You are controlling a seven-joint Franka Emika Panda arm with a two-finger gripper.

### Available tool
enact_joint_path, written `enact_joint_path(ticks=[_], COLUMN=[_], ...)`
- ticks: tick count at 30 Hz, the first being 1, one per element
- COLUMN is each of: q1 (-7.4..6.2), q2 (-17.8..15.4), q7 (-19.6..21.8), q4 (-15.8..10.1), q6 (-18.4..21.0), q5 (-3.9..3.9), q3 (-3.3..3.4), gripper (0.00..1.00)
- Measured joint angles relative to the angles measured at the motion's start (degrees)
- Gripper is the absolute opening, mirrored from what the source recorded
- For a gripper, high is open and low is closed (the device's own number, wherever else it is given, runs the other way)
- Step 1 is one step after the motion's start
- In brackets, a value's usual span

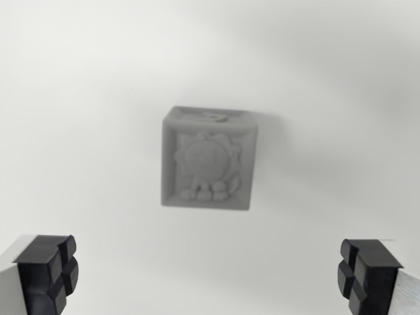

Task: Destack cube

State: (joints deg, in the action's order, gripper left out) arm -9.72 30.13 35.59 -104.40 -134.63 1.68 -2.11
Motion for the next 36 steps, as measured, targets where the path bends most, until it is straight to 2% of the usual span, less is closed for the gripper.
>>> enact_joint_path(ticks=[16, 36], q1=[0.0, 0.0], q2=[-5.95, -10.25], q7=[-0.17, -0.34], q4=[1.67, 5.74], q6=[7.59, 15.93], q5=[-0.28, -0.54], q3=[-0.05, -0.09], gripper=[1.0, 1.0])
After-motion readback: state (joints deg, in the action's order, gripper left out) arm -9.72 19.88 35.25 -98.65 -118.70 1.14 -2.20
